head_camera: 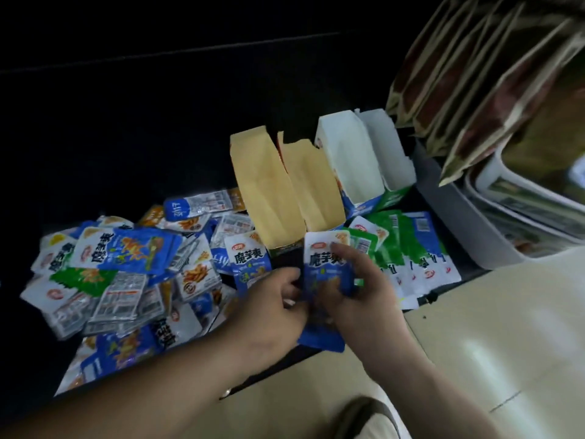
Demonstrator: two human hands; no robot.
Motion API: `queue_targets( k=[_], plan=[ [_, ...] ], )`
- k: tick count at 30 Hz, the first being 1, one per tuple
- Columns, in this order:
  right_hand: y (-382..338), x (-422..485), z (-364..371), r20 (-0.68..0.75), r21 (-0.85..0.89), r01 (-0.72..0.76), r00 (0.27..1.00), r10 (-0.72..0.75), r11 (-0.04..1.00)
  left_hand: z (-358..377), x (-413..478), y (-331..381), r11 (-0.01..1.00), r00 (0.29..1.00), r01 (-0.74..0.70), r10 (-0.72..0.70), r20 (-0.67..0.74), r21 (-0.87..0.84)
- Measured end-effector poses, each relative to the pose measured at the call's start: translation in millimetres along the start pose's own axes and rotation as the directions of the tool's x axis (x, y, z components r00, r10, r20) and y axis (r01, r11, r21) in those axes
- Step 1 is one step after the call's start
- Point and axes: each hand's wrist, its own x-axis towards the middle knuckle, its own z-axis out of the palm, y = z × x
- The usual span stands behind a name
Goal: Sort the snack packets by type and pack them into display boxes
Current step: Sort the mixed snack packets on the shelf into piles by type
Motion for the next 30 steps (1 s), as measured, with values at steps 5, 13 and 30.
queue_targets(
  k=[5,13,30],
  plan=[
    [26,35,-16,-0.134,-0.394,0.090,0.979,-0.154,0.915,8,16,-8,0.995,0.995,0.020,-0.011,-0.094,0.095],
    [44,59,-7,-0.088,-0.912,0.091,0.909,-0.408,0.399,-10,-17,-35,1.000,0.973,-0.024,0.020,-0.229,-0.013],
    [61,17,43,0.349,-0.742,0.574,0.772,-0.532,0.346,-41,-60,-135,0.639,0.916,-0.106,0.361,-0.175,0.762]
  ],
)
